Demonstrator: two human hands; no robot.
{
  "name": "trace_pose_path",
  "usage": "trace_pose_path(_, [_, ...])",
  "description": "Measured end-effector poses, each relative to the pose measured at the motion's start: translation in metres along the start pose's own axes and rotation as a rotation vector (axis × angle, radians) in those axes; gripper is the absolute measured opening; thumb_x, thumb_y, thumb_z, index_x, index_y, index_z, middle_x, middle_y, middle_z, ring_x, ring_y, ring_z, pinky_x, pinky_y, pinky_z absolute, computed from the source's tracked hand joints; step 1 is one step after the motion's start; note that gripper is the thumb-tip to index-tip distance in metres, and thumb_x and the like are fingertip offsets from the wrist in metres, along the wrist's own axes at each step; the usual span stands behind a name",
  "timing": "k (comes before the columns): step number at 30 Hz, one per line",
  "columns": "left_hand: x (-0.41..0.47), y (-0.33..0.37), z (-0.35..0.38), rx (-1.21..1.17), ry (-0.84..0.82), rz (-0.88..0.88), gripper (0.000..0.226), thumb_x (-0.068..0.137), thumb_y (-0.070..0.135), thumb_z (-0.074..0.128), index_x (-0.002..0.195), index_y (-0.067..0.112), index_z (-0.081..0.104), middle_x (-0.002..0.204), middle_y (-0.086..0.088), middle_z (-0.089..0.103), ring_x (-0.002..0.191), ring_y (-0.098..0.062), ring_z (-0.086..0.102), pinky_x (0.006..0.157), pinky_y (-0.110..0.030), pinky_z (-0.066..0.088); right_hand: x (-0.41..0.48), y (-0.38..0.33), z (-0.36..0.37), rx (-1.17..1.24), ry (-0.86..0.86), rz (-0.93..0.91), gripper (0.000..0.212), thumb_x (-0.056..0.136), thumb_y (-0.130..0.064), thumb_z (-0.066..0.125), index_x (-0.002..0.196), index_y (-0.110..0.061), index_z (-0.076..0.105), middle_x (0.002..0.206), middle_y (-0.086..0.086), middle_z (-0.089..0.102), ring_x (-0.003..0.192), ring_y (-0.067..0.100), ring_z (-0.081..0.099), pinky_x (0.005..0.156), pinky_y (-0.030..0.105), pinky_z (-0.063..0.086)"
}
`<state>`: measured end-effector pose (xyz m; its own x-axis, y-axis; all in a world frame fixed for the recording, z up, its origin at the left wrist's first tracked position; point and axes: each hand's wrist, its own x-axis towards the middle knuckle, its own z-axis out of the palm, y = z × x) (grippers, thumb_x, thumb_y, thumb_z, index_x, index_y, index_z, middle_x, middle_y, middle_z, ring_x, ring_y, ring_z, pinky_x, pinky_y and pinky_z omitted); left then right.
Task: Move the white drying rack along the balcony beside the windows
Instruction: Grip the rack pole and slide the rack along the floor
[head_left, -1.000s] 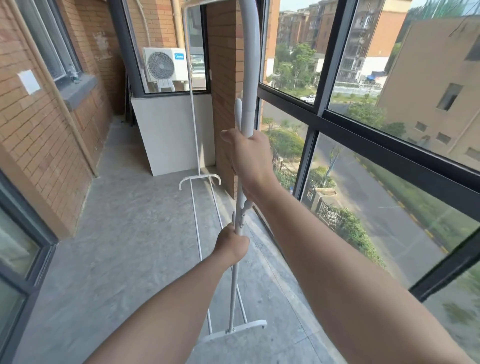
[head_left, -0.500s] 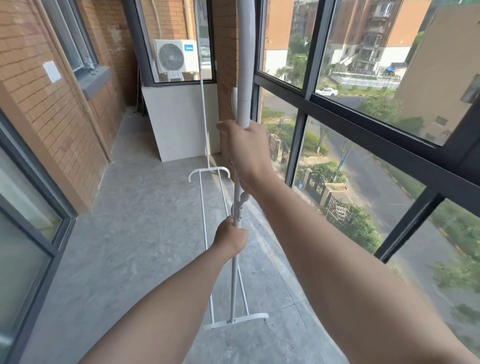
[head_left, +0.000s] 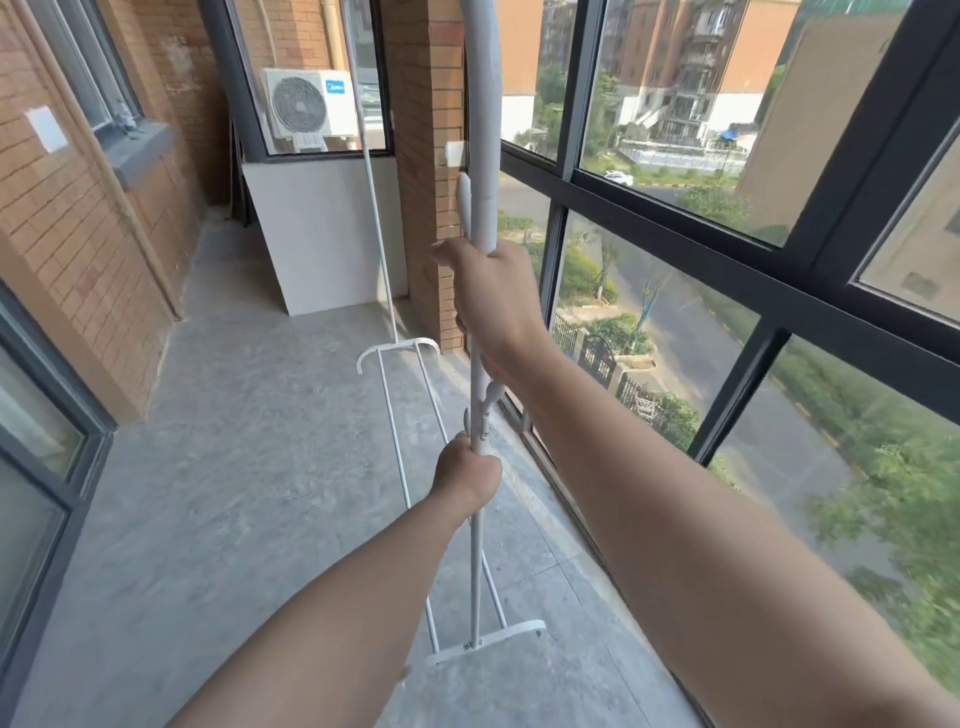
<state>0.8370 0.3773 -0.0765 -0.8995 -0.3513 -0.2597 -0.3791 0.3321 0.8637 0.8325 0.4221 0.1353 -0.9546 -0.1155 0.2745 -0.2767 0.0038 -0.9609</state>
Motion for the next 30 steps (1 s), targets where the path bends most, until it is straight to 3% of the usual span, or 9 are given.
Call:
trace_pose_path(4, [-0.022, -0.008, 0.009, 0.020, -0.027, 0.021, 0.028, 0.088, 0.011, 0.057, 0.116, 0.007, 0.060, 0.090, -0.003, 0.060, 0.079, -0.025, 0.060, 0.057, -0.028, 0.041, -0.024, -0.005, -0.008, -0.004, 0.087, 0.001, 0.031, 0.082, -0.016, 0.062, 0.062, -0.018, 0.039, 0.044, -0.009, 0.031, 0.051, 0.018, 0.031, 0.054, 0.037, 0.028])
trace_pose_path(10, [-0.053, -0.014, 0.026, 0.075, -0.064, 0.029, 0.031, 0.089, 0.011, 0.057, 0.120, 0.007, 0.060, 0.084, -0.001, 0.058, 0.068, -0.014, 0.057, 0.053, -0.028, 0.041, -0.056, -0.014, -0.035, 0.077, 0.118, 0.046, 0.024, 0.088, -0.005, 0.060, 0.071, -0.009, 0.045, 0.042, -0.008, 0.031, 0.032, 0.009, 0.030, 0.036, 0.022, 0.028])
trace_pose_path(14, [-0.068, -0.017, 0.035, 0.100, -0.057, 0.024, 0.029, 0.090, 0.012, 0.056, 0.118, 0.010, 0.060, 0.087, 0.000, 0.059, 0.071, -0.013, 0.057, 0.054, -0.026, 0.041, -0.066, -0.013, -0.047, 0.084, 0.134, 0.030, 0.015, 0.085, -0.006, 0.061, 0.079, -0.011, 0.048, 0.055, 0.000, 0.027, 0.049, 0.017, 0.027, 0.046, 0.036, 0.027])
trace_pose_path(18, [-0.082, -0.020, 0.046, 0.122, -0.045, 0.003, 0.032, 0.090, 0.011, 0.055, 0.122, 0.007, 0.060, 0.086, 0.001, 0.058, 0.072, -0.014, 0.057, 0.053, -0.024, 0.040, -0.074, -0.009, -0.064, 0.124, 0.113, 0.073, 0.015, 0.086, -0.004, 0.059, 0.079, -0.010, 0.048, 0.042, -0.010, 0.030, 0.039, 0.010, 0.027, 0.043, 0.030, 0.025])
trace_pose_path(21, [-0.092, -0.021, 0.053, 0.137, -0.030, 0.003, 0.033, 0.091, 0.011, 0.055, 0.125, 0.007, 0.059, 0.089, 0.000, 0.059, 0.070, -0.010, 0.055, 0.052, -0.022, 0.038, -0.076, -0.005, -0.074, 0.092, 0.099, 0.075, 0.013, 0.085, -0.007, 0.060, 0.075, -0.010, 0.051, 0.039, -0.013, 0.031, 0.042, 0.013, 0.029, 0.048, 0.032, 0.027])
trace_pose_path(25, [-0.100, -0.023, 0.064, 0.134, -0.022, -0.011, 0.037, 0.092, 0.012, 0.056, 0.128, 0.008, 0.059, 0.102, -0.005, 0.063, 0.072, -0.011, 0.056, 0.053, -0.022, 0.039, -0.080, -0.001, -0.083, 0.077, 0.060, 0.080, 0.025, 0.082, -0.009, 0.062, 0.063, -0.015, 0.045, 0.040, -0.013, 0.031, 0.046, 0.017, 0.029, 0.053, 0.037, 0.027])
trace_pose_path(30, [-0.111, -0.020, 0.072, 0.113, -0.037, -0.047, 0.035, 0.091, 0.013, 0.056, 0.126, 0.010, 0.058, 0.089, 0.001, 0.059, 0.071, -0.011, 0.057, 0.053, -0.024, 0.039, -0.086, 0.001, -0.090, 0.071, 0.043, 0.080, 0.021, 0.082, -0.010, 0.061, 0.068, -0.012, 0.045, 0.041, -0.011, 0.031, 0.049, 0.017, 0.029, 0.054, 0.039, 0.027])
